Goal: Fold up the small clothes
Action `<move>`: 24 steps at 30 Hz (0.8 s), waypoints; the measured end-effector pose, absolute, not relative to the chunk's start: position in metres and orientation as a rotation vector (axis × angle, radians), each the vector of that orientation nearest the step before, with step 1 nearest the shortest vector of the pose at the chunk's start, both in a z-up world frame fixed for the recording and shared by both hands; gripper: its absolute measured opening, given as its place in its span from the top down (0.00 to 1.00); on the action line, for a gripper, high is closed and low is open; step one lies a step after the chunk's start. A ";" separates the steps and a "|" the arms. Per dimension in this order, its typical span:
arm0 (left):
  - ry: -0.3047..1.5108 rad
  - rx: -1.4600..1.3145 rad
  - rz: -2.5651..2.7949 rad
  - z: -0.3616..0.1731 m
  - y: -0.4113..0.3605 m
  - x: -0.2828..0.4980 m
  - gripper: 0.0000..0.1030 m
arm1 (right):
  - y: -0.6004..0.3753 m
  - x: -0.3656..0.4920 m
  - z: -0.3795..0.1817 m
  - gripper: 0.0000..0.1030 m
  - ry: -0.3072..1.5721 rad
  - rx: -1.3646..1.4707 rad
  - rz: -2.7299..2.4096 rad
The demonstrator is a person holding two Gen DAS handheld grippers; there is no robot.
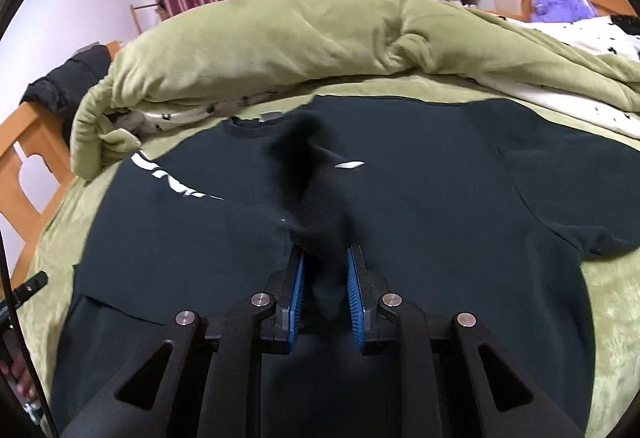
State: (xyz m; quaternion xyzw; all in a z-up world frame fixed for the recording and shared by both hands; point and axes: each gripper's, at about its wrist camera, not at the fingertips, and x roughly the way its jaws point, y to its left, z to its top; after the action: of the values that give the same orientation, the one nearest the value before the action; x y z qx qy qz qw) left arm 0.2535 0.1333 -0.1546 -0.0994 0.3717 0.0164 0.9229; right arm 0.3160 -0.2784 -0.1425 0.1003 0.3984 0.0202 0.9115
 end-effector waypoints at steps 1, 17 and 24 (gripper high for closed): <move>0.765 -0.203 0.032 -0.155 0.132 0.254 0.35 | -0.281 0.316 -0.142 0.65 0.814 0.205 0.038; 0.806 -0.181 -0.001 -0.169 0.120 0.261 0.35 | -0.310 0.360 -0.157 0.52 0.843 0.265 0.013; 0.827 -0.179 -0.002 -0.176 0.118 0.263 0.35 | -0.323 0.331 -0.122 0.80 0.647 0.256 0.026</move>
State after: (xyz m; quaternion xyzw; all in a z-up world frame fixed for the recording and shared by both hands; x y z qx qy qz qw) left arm 0.2629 0.1177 -0.1759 -0.0867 0.4013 -0.0011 0.9119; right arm 0.3313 -0.3229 -0.1218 0.1254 0.3169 0.0126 0.9400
